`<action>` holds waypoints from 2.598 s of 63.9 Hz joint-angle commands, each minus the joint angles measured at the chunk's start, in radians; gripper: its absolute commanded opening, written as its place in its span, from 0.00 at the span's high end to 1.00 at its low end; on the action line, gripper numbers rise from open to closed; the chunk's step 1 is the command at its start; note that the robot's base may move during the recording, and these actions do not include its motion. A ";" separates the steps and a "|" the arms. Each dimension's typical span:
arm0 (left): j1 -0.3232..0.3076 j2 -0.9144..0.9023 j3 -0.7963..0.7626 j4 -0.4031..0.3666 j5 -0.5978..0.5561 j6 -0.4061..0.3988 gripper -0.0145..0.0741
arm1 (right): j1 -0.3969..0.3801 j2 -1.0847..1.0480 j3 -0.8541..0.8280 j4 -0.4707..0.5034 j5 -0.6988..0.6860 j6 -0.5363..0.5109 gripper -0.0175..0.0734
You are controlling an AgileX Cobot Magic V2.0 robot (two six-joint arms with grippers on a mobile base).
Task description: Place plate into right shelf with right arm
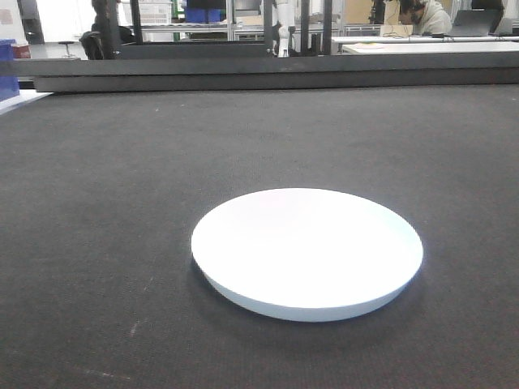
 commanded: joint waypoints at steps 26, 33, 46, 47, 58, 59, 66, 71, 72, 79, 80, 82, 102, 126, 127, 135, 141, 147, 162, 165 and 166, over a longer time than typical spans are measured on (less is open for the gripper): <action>-0.006 -0.002 0.008 -0.004 -0.085 0.003 0.89 | -0.004 -0.009 -0.044 -0.003 -0.089 0.002 0.76; -0.006 -0.002 0.008 -0.004 -0.085 0.003 0.89 | -0.004 0.022 -0.143 0.002 0.021 0.006 0.76; -0.006 -0.002 0.008 -0.004 -0.085 0.003 0.89 | -0.004 0.232 -0.383 0.002 0.390 0.006 0.76; -0.006 -0.002 0.008 -0.004 -0.085 0.003 0.89 | -0.004 0.249 -0.406 0.002 0.431 0.006 0.76; -0.006 -0.002 0.008 -0.004 -0.085 0.003 0.89 | -0.004 0.484 -0.556 0.002 0.651 -0.004 0.76; -0.006 -0.002 0.008 -0.004 -0.085 0.003 0.89 | -0.004 0.502 -0.565 0.002 0.663 -0.005 0.76; -0.006 -0.002 0.008 -0.004 -0.085 0.003 0.89 | -0.004 0.641 -0.636 0.002 0.745 -0.008 0.76; -0.006 -0.002 0.008 -0.004 -0.085 0.003 0.89 | -0.004 0.736 -0.676 0.002 0.773 -0.008 0.76; -0.006 -0.002 0.008 -0.004 -0.085 0.003 0.89 | -0.004 0.753 -0.683 0.002 0.773 -0.008 0.76; -0.006 -0.002 0.008 -0.004 -0.085 0.003 0.89 | 0.011 0.905 -0.747 -0.012 0.780 0.005 0.76; -0.006 -0.002 0.008 -0.004 -0.085 0.003 0.89 | 0.016 0.933 -0.754 -0.018 0.786 0.010 0.76; -0.006 -0.002 0.008 -0.004 -0.085 0.003 0.89 | 0.034 0.977 -0.773 -0.034 0.800 0.030 0.76; -0.006 -0.002 0.008 -0.004 -0.085 0.003 0.89 | 0.241 1.321 -0.987 -0.254 0.927 0.408 0.66; -0.006 -0.002 0.008 -0.004 -0.085 0.003 0.89 | 0.301 1.599 -1.283 -0.106 1.092 0.408 0.20; -0.006 -0.002 0.008 -0.004 -0.085 0.003 0.89 | 0.301 1.607 -1.290 -0.096 1.093 0.408 0.20; -0.006 -0.002 0.008 -0.004 -0.085 0.003 0.89 | 0.303 1.669 -1.310 -0.037 1.072 0.407 0.20; -0.006 -0.002 0.008 -0.004 -0.085 0.003 0.89 | 0.319 1.701 -1.310 -0.018 1.064 0.407 0.20; -0.006 -0.002 0.008 -0.004 -0.085 0.003 0.89 | 0.332 1.723 -1.310 0.013 1.039 0.407 0.20; -0.006 -0.002 0.008 -0.004 -0.085 0.003 0.89 | 0.355 1.772 -1.310 0.020 1.000 0.407 0.20; -0.006 -0.002 0.008 -0.004 -0.085 0.003 0.89 | 0.358 1.777 -1.310 0.019 0.995 0.407 0.20; -0.006 -0.002 0.008 -0.004 -0.085 0.003 0.89 | 0.359 1.781 -1.310 0.018 0.992 0.407 0.21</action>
